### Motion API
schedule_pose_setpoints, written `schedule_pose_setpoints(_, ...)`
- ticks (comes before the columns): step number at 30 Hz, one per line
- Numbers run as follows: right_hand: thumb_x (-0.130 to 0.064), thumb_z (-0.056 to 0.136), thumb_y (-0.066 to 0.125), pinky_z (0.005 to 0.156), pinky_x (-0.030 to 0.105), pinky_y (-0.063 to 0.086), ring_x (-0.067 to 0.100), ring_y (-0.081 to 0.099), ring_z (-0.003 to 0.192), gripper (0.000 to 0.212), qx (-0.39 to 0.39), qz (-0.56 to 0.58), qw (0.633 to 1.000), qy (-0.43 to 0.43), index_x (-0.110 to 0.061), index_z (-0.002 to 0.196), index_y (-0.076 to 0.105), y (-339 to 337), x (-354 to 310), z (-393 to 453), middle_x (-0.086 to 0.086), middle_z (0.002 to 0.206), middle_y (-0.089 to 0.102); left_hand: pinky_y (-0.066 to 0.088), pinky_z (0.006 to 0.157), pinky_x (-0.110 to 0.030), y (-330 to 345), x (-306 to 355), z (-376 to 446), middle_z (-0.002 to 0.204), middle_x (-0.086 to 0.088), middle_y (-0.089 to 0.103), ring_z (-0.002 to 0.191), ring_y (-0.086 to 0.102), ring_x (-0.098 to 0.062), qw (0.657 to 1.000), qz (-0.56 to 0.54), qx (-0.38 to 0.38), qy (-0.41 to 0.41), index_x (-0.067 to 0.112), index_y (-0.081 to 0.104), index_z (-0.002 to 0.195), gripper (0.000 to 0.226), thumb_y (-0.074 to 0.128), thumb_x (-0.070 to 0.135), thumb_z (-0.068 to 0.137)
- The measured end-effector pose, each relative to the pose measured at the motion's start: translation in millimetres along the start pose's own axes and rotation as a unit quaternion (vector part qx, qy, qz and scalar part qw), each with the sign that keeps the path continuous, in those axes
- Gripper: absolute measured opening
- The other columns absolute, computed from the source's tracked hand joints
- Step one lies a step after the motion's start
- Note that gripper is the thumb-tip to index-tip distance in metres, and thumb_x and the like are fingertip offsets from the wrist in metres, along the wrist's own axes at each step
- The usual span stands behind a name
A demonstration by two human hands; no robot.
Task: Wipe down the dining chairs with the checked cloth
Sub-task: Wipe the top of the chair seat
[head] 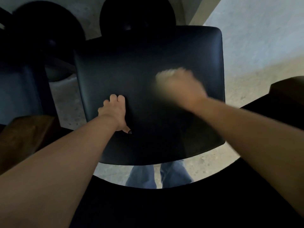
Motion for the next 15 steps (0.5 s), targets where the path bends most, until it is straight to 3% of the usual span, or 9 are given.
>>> schedule_pose_setpoints(1, -0.009, 0.086, 0.051, 0.083, 0.046, 0.046, 0.038, 0.046, 0.113, 0.041, 0.056, 0.031, 0.992, 0.113, -0.014, 0.127, 0.052, -20.8, 47.8, 12.0, 0.016, 0.130, 0.044, 0.046, 0.094, -0.047, 0.2, 1.0, 0.8, 0.129, -0.008, 0.029, 0.120, 0.039, -0.031, 1.000, 0.002, -0.004, 0.000, 0.014, 0.028, 0.124, 0.108, 0.093, 0.050, 0.046)
schedule_pose_setpoints(3, -0.008, 0.081, 0.055, 0.091, 0.047, 0.045, 0.042, 0.045, 0.113, 0.048, 0.107, 0.116, 0.936, 0.314, -0.011, 0.128, 0.046, -41.7, 124.0, 14.1, 0.018, 0.134, 0.037, 0.048, 0.094, -0.047, 0.0, 1.6, 2.5, 0.129, -0.008, 0.029, 0.119, 0.039, -0.030, 1.000, 0.002, -0.011, -0.001, 0.015, 0.028, 0.122, 0.106, 0.093, 0.050, 0.047)
schedule_pose_setpoints(5, -0.010, 0.079, 0.057, 0.091, 0.046, 0.044, 0.043, 0.045, 0.113, 0.051, 0.103, 0.160, 0.896, 0.402, -0.013, 0.128, 0.043, -33.8, 137.3, 10.9, 0.016, 0.136, 0.032, 0.048, 0.095, -0.047, -0.9, 1.9, 3.1, 0.128, -0.008, 0.029, 0.119, 0.039, -0.030, 1.000, 0.001, -0.021, -0.001, 0.015, 0.028, 0.123, 0.105, 0.093, 0.050, 0.048)
schedule_pose_setpoints(8, -0.012, 0.080, 0.053, 0.096, 0.043, 0.044, 0.040, 0.045, 0.111, 0.050, 0.121, 0.117, 0.932, 0.320, -0.014, 0.130, 0.044, -7.7, 57.6, 6.3, 0.017, 0.135, 0.035, 0.047, 0.094, -0.045, -1.9, 1.5, 3.1, 0.128, -0.008, 0.029, 0.119, 0.039, -0.030, 1.000, -0.002, -0.022, 0.000, 0.014, 0.027, 0.123, 0.105, 0.093, 0.049, 0.049)
schedule_pose_setpoints(10, -0.011, 0.082, 0.052, 0.092, 0.041, 0.045, 0.037, 0.042, 0.113, 0.049, 0.060, 0.116, 0.975, 0.179, -0.016, 0.130, 0.046, 23.1, -23.1, -13.4, 0.016, 0.134, 0.036, 0.046, 0.090, -0.044, -0.2, 1.9, 1.3, 0.128, -0.008, 0.029, 0.119, 0.039, -0.029, 1.000, 0.000, -0.011, -0.006, 0.015, 0.027, 0.123, 0.103, 0.092, 0.048, 0.051)
schedule_pose_setpoints(12, -0.010, 0.084, 0.051, 0.082, 0.040, 0.047, 0.034, 0.036, 0.116, 0.050, -0.035, 0.110, 0.992, 0.042, -0.020, 0.133, 0.043, 45.3, -86.4, -41.9, 0.013, 0.133, 0.032, 0.045, 0.086, -0.042, 2.3, 2.7, -2.0, 0.129, -0.008, 0.029, 0.119, 0.038, -0.029, 1.000, 0.001, 0.012, -0.015, 0.015, 0.026, 0.125, 0.101, 0.091, 0.045, 0.053)
schedule_pose_setpoints(14, -0.009, 0.085, 0.051, 0.081, 0.042, 0.048, 0.033, 0.034, 0.119, 0.054, -0.056, 0.105, 0.993, -0.001, -0.021, 0.136, 0.038, 43.3, -87.5, -46.6, 0.012, 0.135, 0.030, 0.044, 0.081, -0.040, 3.5, 4.7, -7.7, 0.130, -0.009, 0.027, 0.118, 0.036, -0.029, 0.999, 0.008, 0.046, -0.016, 0.016, 0.025, 0.124, 0.097, 0.090, 0.042, 0.057)
schedule_pose_setpoints(15, -0.009, 0.085, 0.051, 0.083, 0.042, 0.048, 0.034, 0.035, 0.119, 0.054, -0.040, 0.096, 0.994, 0.023, -0.021, 0.136, 0.039, 35.0, -67.2, -40.5, 0.012, 0.135, 0.031, 0.043, 0.078, -0.038, 2.4, 7.8, -10.7, 0.130, -0.009, 0.025, 0.117, 0.035, -0.029, 0.998, 0.023, 0.065, -0.008, 0.017, 0.024, 0.123, 0.096, 0.089, 0.043, 0.058)
Point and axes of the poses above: each hand's wrist, its own z-axis towards the middle knuckle, its own y-axis out of the palm, x = y × z, the point moved 7 cm from there along z, towards the middle knuckle
